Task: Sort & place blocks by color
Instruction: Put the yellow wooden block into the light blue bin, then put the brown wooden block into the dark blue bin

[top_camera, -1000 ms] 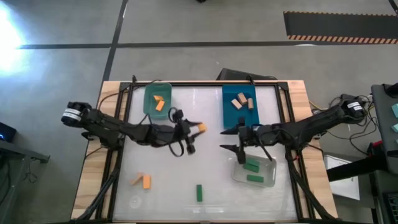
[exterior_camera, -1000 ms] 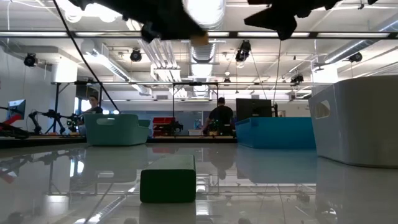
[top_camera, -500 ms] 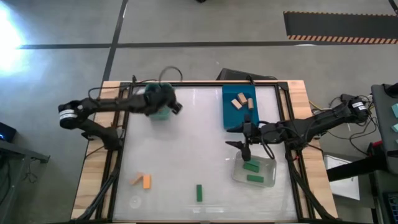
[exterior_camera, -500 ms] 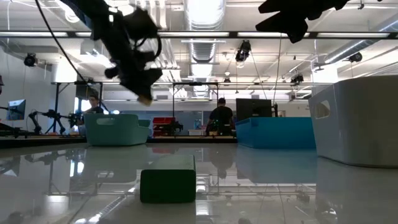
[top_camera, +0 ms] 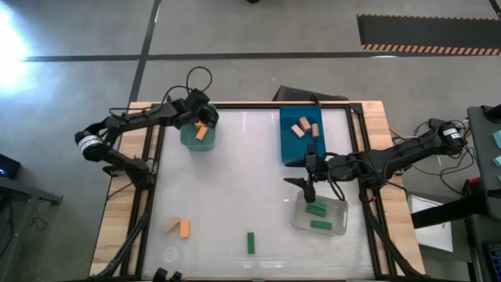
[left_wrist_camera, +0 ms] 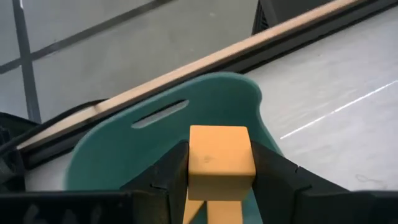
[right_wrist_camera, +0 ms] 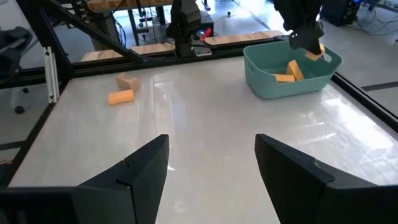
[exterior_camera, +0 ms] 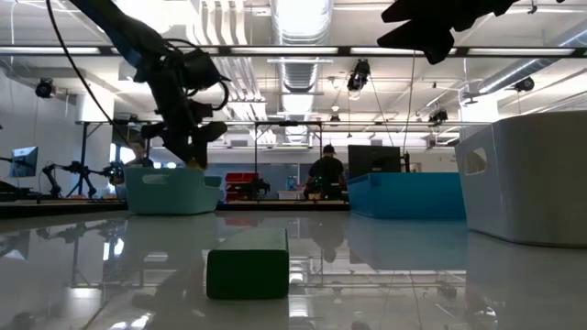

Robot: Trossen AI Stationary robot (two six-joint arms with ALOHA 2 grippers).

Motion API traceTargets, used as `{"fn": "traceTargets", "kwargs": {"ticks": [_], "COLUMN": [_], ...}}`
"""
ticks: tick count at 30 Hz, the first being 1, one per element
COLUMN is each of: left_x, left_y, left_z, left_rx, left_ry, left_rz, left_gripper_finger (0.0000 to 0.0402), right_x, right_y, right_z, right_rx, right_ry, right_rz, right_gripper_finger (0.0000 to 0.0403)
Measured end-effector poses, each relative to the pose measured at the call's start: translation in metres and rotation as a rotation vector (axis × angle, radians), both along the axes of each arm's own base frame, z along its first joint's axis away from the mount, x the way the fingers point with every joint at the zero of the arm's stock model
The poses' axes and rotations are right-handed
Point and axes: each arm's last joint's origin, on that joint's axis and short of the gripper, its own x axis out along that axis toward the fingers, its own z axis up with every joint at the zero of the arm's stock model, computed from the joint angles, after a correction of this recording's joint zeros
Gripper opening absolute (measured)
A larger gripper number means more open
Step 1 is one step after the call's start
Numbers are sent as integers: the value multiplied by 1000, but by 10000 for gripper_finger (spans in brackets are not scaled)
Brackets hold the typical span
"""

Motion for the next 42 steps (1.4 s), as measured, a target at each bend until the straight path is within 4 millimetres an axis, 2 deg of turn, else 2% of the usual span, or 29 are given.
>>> {"fn": "traceTargets", "kwargs": {"ticks": [8,12,18,28,35,42], "left_x": [8,9,8,14,23,30], "left_y": [7,8,8,3,-25,-84], "left_z": [-15,-19,-20,-17,0,26], "left_rx": [-10,-20,-9,-7,2,-15], "left_ry": [9,16,18,5,-30,-126], "left_rz": [4,12,39,1,-103,-244], "left_gripper_finger": [126,141,171,175,175,176], "right_x": [0,0,0,-1,-1,0], "right_y": [0,0,0,0,0,0], "right_z": [0,-1,-2,-2,-2,-2], "right_rx": [-6,-6,-3,0,15,8], "right_ry": [4,13,16,17,16,18], "right_rz": [1,0,-1,-2,-7,-5], "right_gripper_finger": [228,228,228,228,228,228]}}
